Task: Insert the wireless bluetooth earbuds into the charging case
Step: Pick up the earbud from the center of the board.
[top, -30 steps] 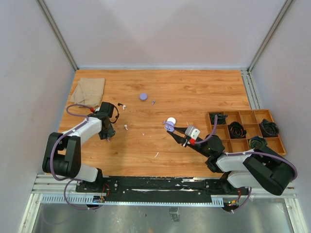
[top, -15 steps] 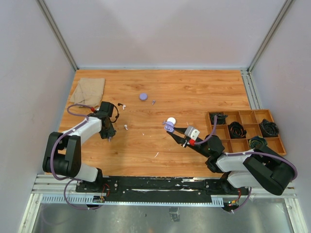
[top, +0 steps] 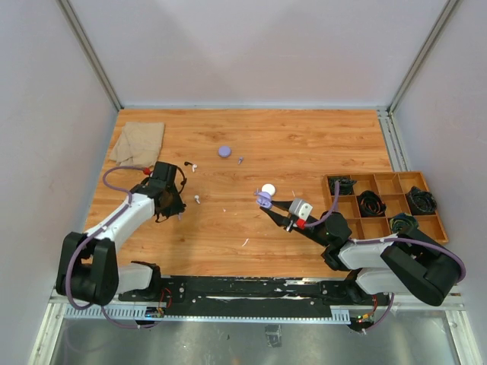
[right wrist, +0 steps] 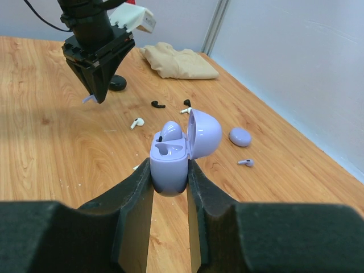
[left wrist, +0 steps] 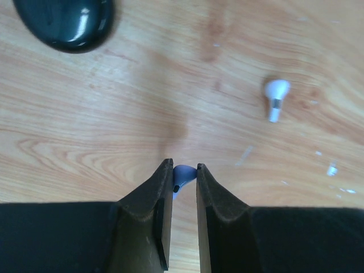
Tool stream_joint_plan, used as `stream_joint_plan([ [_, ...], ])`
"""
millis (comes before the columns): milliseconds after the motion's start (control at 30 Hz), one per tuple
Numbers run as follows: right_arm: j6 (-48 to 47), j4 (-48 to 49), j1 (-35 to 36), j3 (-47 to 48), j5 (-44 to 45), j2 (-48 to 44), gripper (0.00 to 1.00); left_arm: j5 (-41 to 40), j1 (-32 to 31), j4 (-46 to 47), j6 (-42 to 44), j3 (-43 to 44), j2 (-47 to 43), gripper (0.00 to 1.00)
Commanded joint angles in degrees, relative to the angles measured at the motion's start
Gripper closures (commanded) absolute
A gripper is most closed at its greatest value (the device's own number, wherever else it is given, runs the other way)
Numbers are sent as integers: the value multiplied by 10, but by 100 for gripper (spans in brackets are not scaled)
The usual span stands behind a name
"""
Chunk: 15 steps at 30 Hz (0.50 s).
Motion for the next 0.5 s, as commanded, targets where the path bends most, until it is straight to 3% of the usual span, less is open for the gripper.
stream_joint_plan([
  [0, 8, 36, 7, 4, -18, -6, 99, 15, -37, 40, -27, -14, -62, 85],
  [200, 13, 36, 7, 10, -16, -12, 99, 0, -105, 94, -66, -36, -158, 89],
  [467, 21, 35, 7, 20, -12, -24, 99, -50, -197, 152, -55, -29, -259, 91],
])
